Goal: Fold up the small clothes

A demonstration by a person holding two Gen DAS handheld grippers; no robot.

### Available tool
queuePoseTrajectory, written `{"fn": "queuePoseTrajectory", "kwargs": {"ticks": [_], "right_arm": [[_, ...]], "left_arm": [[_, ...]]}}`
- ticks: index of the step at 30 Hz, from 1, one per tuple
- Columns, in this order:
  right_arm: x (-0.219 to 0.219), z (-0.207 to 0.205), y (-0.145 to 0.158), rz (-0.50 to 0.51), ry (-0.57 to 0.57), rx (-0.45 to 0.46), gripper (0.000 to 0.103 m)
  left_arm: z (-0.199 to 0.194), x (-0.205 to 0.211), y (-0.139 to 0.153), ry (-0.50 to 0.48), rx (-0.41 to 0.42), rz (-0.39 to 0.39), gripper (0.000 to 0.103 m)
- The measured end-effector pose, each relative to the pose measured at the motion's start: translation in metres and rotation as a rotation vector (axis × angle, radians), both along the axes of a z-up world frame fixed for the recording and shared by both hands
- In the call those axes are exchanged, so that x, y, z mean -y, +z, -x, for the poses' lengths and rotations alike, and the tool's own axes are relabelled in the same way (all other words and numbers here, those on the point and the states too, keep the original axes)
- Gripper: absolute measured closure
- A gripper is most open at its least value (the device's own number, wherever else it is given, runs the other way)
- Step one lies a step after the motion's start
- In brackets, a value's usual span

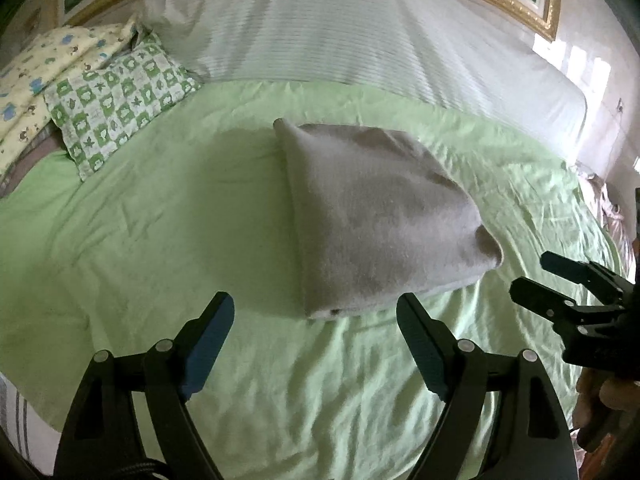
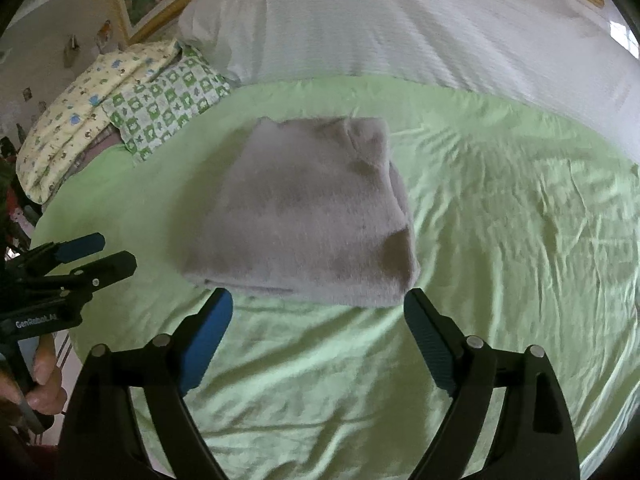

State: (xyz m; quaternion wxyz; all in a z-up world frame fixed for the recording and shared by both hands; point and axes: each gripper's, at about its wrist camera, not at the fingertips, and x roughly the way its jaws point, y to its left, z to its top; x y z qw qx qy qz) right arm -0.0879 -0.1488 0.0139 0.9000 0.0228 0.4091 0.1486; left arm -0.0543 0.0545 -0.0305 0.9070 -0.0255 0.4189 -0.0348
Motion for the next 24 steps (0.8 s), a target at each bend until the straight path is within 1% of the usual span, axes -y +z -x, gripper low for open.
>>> {"fn": "queuePoseTrajectory", "kwargs": {"ticks": [3, 10, 14, 16, 20, 24], "right_arm": [[0.002, -0.003, -0.002, -0.001, -0.005, 0.000, 0.012], [0.011, -0.013, -0.016, -0.007, -0.015, -0.040, 0.012], [0.015, -0.019, -0.022, -0.009, -0.013, -0.051, 0.012], [0.017, -0.021, -0.023, -0.014, -0.017, -0.048, 0.012], [0.019, -0.026, -0.026, -0.019, -0.018, -0.021, 0.012], [0.020, -0.032, -0.030, -0.016, -0.010, -0.001, 0.010]], "left_arm": [[-0.007, -0.001, -0.007, 0.022, -0.022, -0.018, 0.019], [-0.020, 0.001, -0.025, 0.056, -0.064, -0.046, 0.019], [-0.026, 0.004, -0.028, 0.058, -0.058, -0.070, 0.019], [-0.028, 0.007, -0.029, 0.060, -0.042, -0.081, 0.019], [-0.033, 0.013, -0.032, 0.059, -0.035, -0.105, 0.019], [-0.037, 0.016, -0.036, 0.053, -0.039, -0.108, 0.019]]}}
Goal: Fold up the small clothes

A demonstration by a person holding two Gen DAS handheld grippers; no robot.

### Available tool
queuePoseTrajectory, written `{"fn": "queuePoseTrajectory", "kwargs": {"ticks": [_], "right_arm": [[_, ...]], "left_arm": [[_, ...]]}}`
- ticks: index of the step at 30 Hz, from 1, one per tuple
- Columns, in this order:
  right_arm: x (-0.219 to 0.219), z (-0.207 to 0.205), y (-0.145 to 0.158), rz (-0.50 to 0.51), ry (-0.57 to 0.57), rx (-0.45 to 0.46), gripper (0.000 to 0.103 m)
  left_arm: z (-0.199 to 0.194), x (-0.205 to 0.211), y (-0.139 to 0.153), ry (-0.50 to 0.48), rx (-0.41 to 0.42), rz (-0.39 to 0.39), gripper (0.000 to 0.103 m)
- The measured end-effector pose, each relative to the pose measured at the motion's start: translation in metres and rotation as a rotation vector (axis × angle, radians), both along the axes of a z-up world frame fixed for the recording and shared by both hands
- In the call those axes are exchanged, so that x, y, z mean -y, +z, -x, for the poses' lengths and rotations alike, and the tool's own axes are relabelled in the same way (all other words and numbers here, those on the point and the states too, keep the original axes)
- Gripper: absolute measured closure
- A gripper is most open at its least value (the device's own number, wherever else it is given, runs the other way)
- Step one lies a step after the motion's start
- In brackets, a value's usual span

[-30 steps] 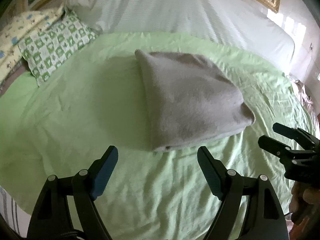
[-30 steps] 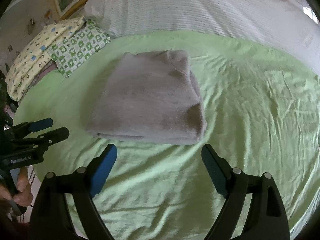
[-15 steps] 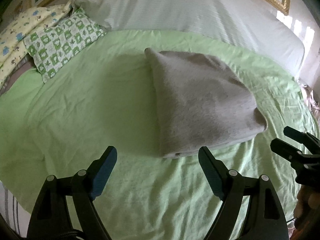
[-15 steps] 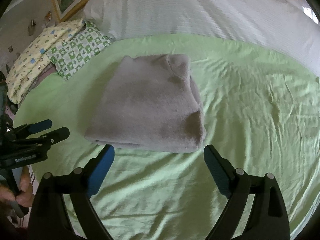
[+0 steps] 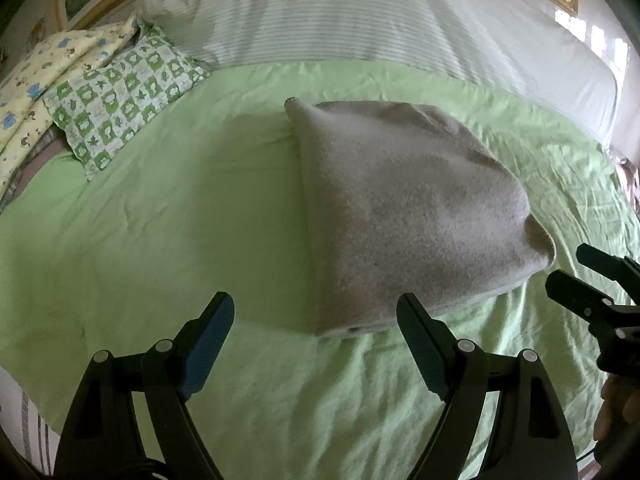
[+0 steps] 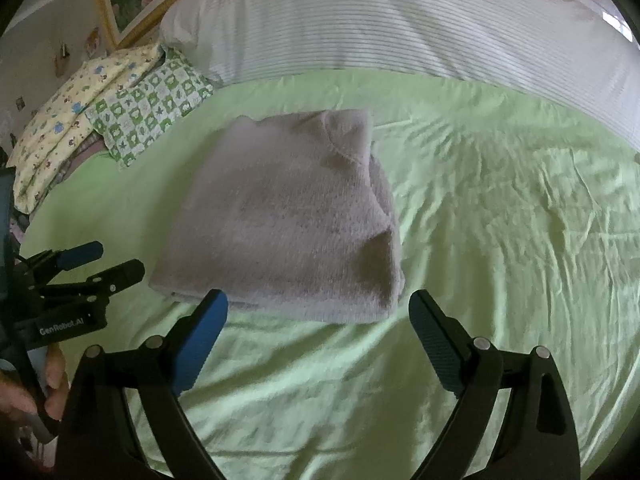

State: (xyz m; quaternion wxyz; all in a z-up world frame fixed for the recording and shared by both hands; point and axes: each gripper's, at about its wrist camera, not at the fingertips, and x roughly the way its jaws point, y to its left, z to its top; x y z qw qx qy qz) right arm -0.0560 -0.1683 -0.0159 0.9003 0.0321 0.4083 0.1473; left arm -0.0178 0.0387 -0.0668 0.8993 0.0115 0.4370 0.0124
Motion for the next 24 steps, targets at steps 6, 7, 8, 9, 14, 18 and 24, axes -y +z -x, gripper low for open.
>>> {"fn": "queuePoseTrajectory", "kwargs": {"ticks": [6, 7, 8, 9, 14, 18, 24], "right_arm": [[-0.001, -0.009, -0.005, -0.001, 0.011, -0.008, 0.010], [-0.001, -0.010, -0.006, -0.003, 0.012, -0.010, 0.010], [-0.001, -0.011, -0.006, -0.004, 0.012, -0.011, 0.010], [0.000, -0.012, -0.007, -0.006, 0.011, -0.014, 0.010], [0.003, -0.017, -0.008, -0.010, 0.010, -0.016, 0.010], [0.002, -0.018, -0.008, -0.011, 0.012, -0.014, 0.010], [0.000, -0.022, -0.006, -0.016, 0.013, -0.007, 0.010]], "left_arm": [[-0.005, -0.003, -0.004, 0.008, -0.016, 0.012, 0.019], [-0.006, -0.003, -0.004, 0.009, -0.018, 0.012, 0.019], [-0.007, -0.003, -0.004, 0.010, -0.019, 0.011, 0.019], [-0.007, -0.003, -0.003, 0.010, -0.017, 0.012, 0.019], [-0.008, -0.005, -0.001, 0.015, -0.009, 0.020, 0.019], [-0.009, -0.006, 0.000, 0.020, -0.006, 0.026, 0.019], [-0.013, -0.005, 0.002, 0.020, -0.002, 0.038, 0.019]]}}
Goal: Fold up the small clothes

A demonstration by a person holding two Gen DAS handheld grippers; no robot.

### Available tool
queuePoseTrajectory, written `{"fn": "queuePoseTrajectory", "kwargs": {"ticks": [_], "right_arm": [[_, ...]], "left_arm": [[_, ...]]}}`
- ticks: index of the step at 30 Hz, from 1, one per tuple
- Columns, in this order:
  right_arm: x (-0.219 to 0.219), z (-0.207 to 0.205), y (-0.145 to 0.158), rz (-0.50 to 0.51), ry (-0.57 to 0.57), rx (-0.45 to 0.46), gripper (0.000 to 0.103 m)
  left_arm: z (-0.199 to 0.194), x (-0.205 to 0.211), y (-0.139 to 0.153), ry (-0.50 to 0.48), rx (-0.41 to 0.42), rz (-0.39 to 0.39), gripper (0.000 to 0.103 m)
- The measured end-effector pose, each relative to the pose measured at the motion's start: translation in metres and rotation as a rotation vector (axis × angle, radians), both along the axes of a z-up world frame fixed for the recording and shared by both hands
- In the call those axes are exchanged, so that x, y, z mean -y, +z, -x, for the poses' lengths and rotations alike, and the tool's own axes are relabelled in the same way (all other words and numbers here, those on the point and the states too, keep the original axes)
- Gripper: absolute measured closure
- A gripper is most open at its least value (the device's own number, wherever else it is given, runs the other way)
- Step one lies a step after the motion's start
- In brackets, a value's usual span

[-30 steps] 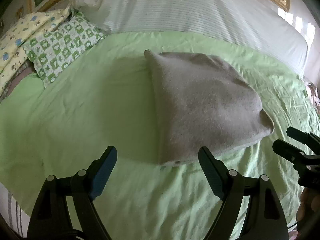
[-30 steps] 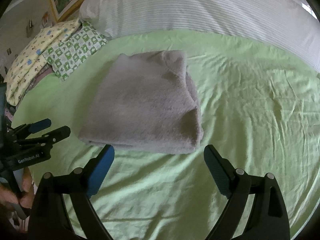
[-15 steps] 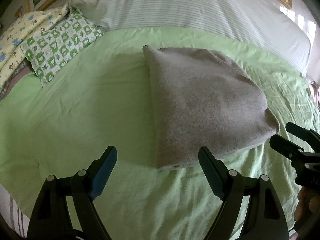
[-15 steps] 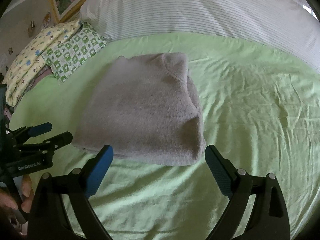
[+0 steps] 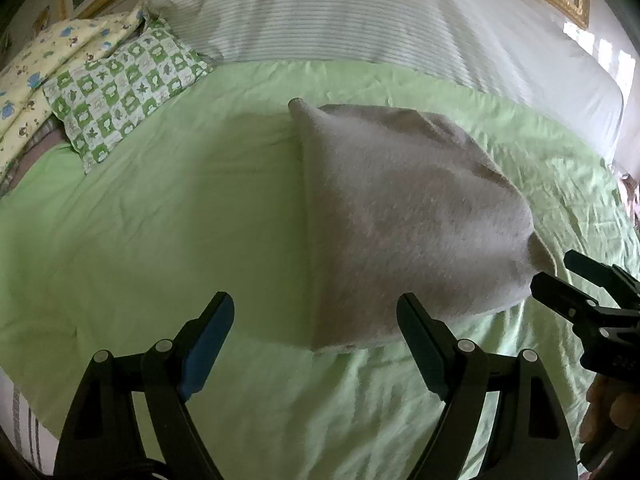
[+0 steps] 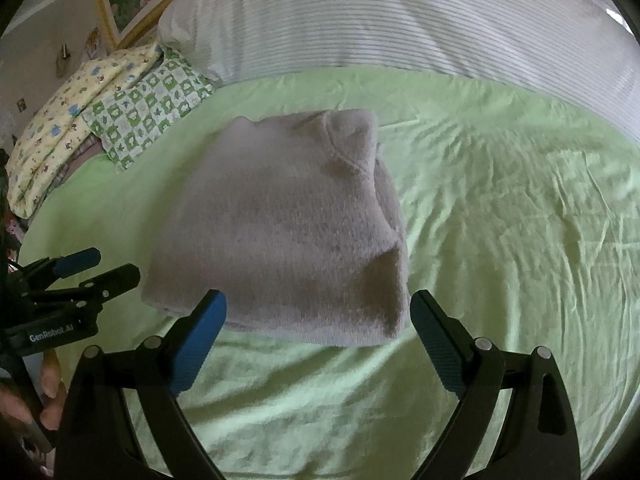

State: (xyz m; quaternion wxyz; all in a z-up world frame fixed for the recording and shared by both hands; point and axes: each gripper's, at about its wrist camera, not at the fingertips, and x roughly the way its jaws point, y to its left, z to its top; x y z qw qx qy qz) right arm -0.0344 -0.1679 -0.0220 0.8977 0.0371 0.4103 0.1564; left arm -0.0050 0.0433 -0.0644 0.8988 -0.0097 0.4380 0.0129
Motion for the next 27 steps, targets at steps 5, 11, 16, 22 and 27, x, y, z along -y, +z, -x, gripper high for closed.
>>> {"fn": "queuePoseTrajectory", "kwargs": {"ticks": [5, 11, 16, 22, 27], "right_arm": [[-0.0004, -0.0043, 0.0039, -0.007, -0.002, 0.010, 0.010], [-0.0025, -0.0073, 0.0069, -0.010, 0.000, 0.014, 0.010], [-0.0033, -0.0083, 0.0074, -0.008, 0.007, 0.013, 0.009], [-0.0033, -0.0088, 0.0076, -0.009, 0.008, 0.012, 0.009], [-0.0042, -0.0101, 0.0086, -0.011, 0.010, 0.010, 0.009]], "left_arm": [[-0.0039, -0.0004, 0.0020, -0.002, 0.002, 0.006, 0.019], [-0.0055, 0.0000, 0.0037, 0.002, 0.002, 0.012, 0.019], [-0.0065, 0.0004, 0.0034, 0.005, 0.001, 0.013, 0.019], [-0.0080, 0.0004, 0.0035, 0.007, 0.002, 0.014, 0.019], [-0.0094, 0.0003, 0.0036, 0.005, -0.006, 0.018, 0.019]]}}
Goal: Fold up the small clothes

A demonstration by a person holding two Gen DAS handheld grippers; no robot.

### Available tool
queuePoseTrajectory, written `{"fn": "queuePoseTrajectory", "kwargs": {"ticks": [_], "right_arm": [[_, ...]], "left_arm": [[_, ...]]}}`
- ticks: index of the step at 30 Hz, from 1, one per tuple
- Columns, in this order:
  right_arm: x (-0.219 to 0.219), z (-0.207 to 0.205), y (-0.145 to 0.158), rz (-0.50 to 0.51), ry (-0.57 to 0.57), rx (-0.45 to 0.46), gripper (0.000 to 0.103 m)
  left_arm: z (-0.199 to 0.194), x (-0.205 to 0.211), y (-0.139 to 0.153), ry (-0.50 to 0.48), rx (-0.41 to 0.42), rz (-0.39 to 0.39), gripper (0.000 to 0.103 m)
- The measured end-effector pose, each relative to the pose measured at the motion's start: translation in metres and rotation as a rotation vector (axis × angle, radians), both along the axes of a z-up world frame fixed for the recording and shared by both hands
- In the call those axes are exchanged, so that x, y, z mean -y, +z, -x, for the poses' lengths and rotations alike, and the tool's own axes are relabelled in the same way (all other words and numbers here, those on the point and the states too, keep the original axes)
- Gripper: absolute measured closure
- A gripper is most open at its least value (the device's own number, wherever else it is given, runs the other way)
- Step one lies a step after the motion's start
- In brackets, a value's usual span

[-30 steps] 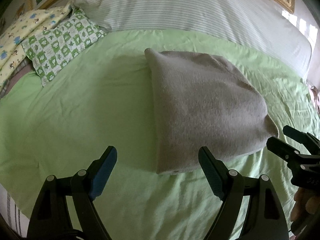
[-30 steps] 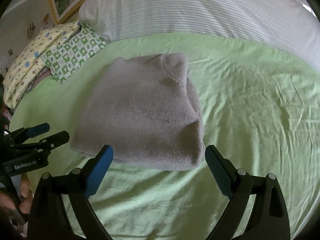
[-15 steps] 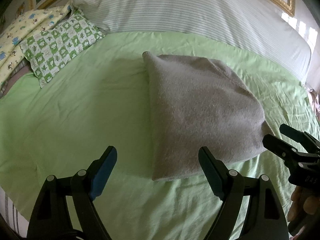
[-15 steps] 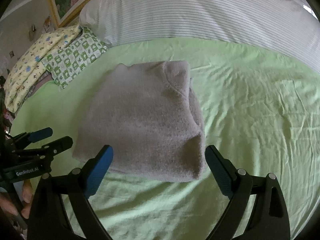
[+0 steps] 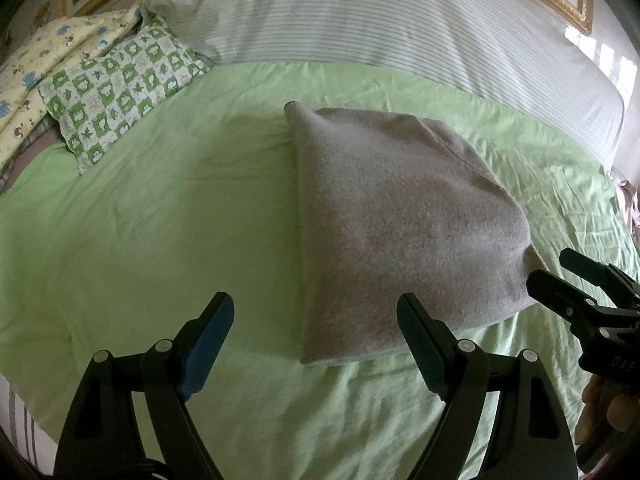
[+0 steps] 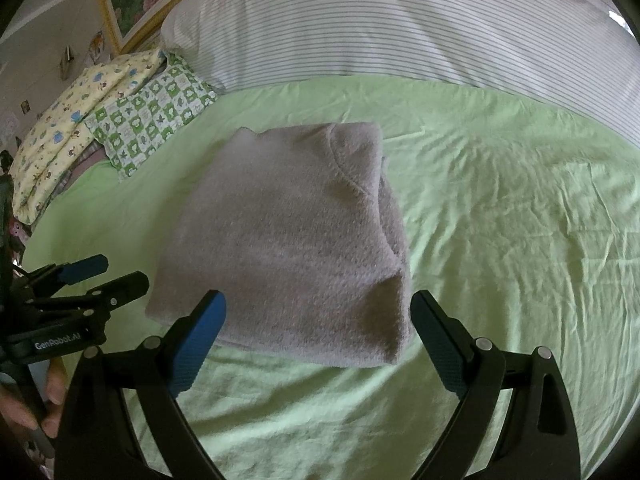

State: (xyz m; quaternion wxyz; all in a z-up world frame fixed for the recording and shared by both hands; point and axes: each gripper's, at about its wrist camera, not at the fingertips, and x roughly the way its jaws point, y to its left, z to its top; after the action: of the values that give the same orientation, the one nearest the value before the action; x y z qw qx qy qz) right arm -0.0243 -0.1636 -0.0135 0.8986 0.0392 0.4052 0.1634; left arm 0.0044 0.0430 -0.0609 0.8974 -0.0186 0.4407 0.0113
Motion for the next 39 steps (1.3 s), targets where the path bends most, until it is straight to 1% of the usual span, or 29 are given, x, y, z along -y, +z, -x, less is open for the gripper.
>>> {"fn": "queuePoseTrajectory", "kwargs": {"ticks": [19, 39], "right_arm": [[-0.0043, -0.0019, 0.0042, -0.004, 0.007, 0.002, 0.009], [-0.0037, -0.0036, 0.0036, -0.005, 0.009, -0.002, 0.009]], "left_arm": [[-0.0065, -0.0015, 0.0015, -0.001, -0.001, 0.009, 0.019], [-0.0053, 0.0030, 0.0037, -0.001, 0.000, 0.009, 0.019]]}}
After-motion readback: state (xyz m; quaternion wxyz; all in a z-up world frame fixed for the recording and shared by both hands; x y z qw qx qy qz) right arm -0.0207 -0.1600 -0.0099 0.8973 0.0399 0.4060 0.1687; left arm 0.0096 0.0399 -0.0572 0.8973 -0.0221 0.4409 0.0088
